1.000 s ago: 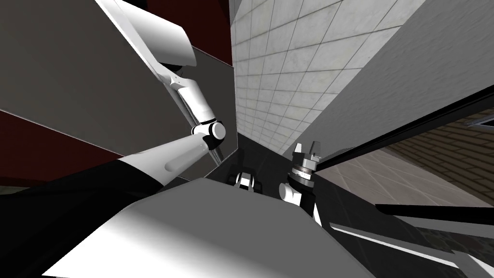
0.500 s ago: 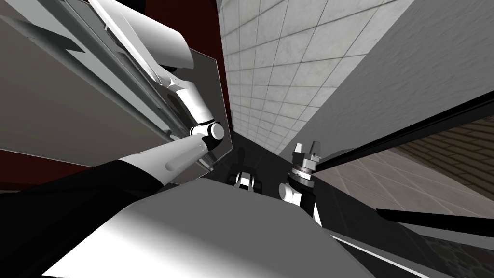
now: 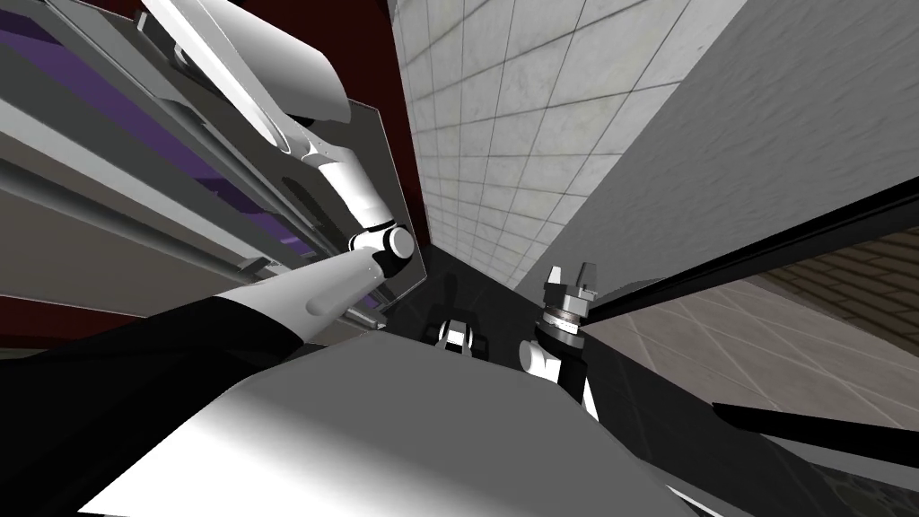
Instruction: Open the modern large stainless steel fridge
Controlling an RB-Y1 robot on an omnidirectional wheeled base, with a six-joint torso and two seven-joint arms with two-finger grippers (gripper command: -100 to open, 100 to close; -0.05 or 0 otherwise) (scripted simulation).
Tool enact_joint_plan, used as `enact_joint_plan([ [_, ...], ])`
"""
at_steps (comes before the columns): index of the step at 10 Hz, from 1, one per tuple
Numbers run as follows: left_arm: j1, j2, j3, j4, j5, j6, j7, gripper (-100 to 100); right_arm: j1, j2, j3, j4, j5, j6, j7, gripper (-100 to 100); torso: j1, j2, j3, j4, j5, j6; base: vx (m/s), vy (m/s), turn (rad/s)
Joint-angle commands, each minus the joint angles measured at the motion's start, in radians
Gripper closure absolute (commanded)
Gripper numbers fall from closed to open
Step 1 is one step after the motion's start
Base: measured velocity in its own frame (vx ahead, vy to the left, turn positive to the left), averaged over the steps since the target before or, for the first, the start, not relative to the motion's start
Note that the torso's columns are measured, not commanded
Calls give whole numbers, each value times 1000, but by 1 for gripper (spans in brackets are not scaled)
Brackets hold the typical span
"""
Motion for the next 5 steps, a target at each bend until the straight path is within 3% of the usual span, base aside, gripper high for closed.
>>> enact_joint_plan([
  [1,-5,11,5,-2,2,-1,-1,-100,0,0,0,0,0,0,0,0,-4,-3,-2,-1,0,0,73,175,33],
  [5,-17,34,15,-1,5,-3,-1,-100,0,0,0,0,0,0,0,0,-20,-2,-2,-1,-7,1,51,217,42],
])
